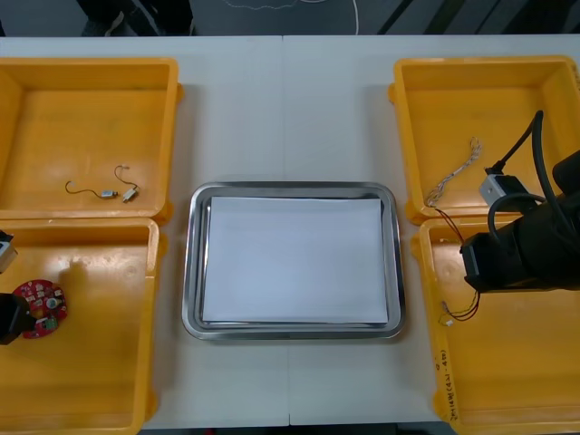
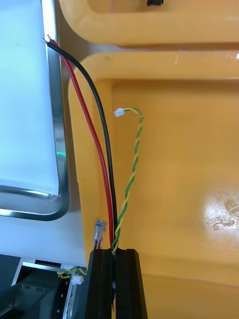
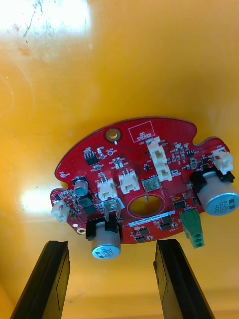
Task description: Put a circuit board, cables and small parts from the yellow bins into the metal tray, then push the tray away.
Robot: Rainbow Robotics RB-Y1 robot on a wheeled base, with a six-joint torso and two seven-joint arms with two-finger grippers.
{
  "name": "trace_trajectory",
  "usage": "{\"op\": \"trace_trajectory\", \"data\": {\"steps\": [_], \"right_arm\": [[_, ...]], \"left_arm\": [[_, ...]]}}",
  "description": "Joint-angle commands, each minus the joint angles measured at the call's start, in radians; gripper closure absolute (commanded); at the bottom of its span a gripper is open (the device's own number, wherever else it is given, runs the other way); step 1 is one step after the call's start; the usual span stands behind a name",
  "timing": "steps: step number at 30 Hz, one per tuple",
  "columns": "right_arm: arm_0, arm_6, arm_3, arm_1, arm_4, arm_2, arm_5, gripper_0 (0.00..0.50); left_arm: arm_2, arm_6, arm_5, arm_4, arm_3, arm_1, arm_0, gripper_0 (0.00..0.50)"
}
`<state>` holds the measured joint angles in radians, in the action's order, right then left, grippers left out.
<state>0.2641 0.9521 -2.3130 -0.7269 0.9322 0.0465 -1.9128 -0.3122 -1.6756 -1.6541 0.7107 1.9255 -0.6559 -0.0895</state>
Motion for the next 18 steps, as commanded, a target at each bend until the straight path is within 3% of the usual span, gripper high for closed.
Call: {"op": "trace_trajectory", "data": {"steps": [1,9,18], "right_arm": [[0.064,-0.009,-0.032,0.018,0.014,-0.022,-0.007,0.5],[0.11,-0.029,-0.002,0.023,0.033,-0.011,-0.007,0.5],[0.112,-0.038,0.001,0.012,0.031,0.024,-0.007,0.5]], "left_arm": [[-0.065,-0.107,-0.084,0.018,0.049,0.01,0.033,0.0],[-0.133,-0.001,-0.201,0.047,0.138,0.01,0.073,0.0],[-0.093,0.332,-0.22,0.067,0.221,0.012,0.073,0.0]]}}
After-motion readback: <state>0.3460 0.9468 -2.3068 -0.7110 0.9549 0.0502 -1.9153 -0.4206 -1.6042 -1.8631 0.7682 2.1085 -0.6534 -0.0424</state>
